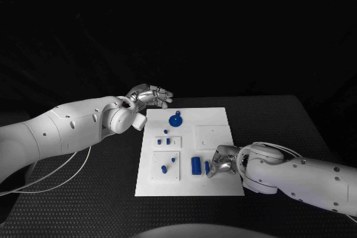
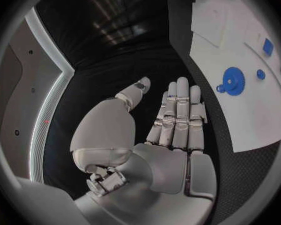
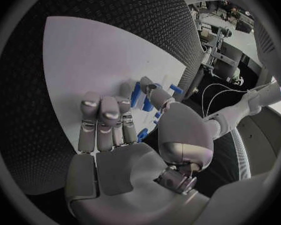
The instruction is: Assemble the parts on the task board
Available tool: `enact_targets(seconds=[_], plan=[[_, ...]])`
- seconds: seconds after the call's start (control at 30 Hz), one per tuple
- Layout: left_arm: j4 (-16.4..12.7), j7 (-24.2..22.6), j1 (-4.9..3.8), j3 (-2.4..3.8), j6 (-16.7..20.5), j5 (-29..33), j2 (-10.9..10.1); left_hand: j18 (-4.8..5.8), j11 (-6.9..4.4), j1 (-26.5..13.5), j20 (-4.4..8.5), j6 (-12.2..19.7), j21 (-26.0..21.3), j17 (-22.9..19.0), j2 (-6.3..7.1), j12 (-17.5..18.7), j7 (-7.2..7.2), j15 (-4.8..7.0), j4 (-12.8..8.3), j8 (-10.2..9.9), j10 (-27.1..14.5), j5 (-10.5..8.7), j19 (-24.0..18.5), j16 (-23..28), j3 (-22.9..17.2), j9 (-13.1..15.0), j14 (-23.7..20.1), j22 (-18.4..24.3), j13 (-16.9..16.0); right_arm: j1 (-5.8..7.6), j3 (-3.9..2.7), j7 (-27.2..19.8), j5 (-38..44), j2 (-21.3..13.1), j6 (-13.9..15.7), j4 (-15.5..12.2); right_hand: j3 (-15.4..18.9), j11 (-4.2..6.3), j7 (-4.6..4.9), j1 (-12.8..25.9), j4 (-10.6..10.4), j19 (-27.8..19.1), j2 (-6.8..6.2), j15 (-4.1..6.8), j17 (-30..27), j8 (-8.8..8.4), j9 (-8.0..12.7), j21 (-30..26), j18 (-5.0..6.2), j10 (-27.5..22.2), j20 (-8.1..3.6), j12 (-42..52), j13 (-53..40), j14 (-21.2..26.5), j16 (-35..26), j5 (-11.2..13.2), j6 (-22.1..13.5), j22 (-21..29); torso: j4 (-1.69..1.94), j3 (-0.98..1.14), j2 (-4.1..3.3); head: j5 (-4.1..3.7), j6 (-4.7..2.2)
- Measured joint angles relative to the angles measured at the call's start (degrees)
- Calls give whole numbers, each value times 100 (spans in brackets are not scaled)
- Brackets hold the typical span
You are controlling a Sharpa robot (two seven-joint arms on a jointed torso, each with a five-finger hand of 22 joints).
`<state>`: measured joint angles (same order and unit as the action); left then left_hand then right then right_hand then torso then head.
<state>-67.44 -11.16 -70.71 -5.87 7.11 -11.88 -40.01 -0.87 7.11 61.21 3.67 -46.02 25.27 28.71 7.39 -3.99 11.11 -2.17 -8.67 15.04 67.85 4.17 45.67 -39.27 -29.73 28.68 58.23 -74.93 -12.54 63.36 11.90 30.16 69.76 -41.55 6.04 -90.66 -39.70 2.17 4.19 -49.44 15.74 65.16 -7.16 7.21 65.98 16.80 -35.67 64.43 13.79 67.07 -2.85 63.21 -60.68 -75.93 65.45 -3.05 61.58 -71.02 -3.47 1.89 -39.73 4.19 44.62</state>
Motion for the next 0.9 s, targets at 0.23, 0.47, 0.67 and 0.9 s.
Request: enact_targets(seconds=[0.23,0.47,0.67,0.9], plan=[[1,3,0,0,-4,-1,2,0,0,0,0,0,0,5,0,0,0,0,0,0,0,0,0,0,0,0,0,1,0,-3,-2,18,63,33,-17,28,-16,0,-21,0,16,-8,-1,0,0,-1,0,1,0,0,8,0,1,-1,0,0,22,0,-1,0,0,0,-1],[1,10,0,0,-10,-5,4,0,0,0,0,0,0,5,0,0,0,0,0,0,0,0,0,0,0,0,0,1,0,2,-4,94,126,113,-106,88,7,-22,-39,71,39,-9,-103,13,-5,-1,-390,0,0,21,10,0,-5,13,0,0,40,-1,0,-1,1,-2,-1],[1,17,0,0,-15,-8,5,0,0,0,0,0,0,4,0,0,0,0,0,0,0,0,0,0,0,0,0,2,0,-4,-7,131,243,138,-136,96,41,-22,-42,137,5,11,-215,23,-6,-2,-616,-1,1,21,31,0,-10,4,0,0,43,-1,1,-1,1,-2,4],[2,23,0,0,-23,-11,1,0,0,0,0,0,0,10,0,0,0,0,0,0,0,0,0,0,0,0,0,2,0,-5,-11,117,190,119,-134,94,24,-2,-41,-114,54,11,-418,29,-13,-6,-616,32,8,41,31,1,-24,-2,21,-1,42,7,-1,2,1,-3,5]])
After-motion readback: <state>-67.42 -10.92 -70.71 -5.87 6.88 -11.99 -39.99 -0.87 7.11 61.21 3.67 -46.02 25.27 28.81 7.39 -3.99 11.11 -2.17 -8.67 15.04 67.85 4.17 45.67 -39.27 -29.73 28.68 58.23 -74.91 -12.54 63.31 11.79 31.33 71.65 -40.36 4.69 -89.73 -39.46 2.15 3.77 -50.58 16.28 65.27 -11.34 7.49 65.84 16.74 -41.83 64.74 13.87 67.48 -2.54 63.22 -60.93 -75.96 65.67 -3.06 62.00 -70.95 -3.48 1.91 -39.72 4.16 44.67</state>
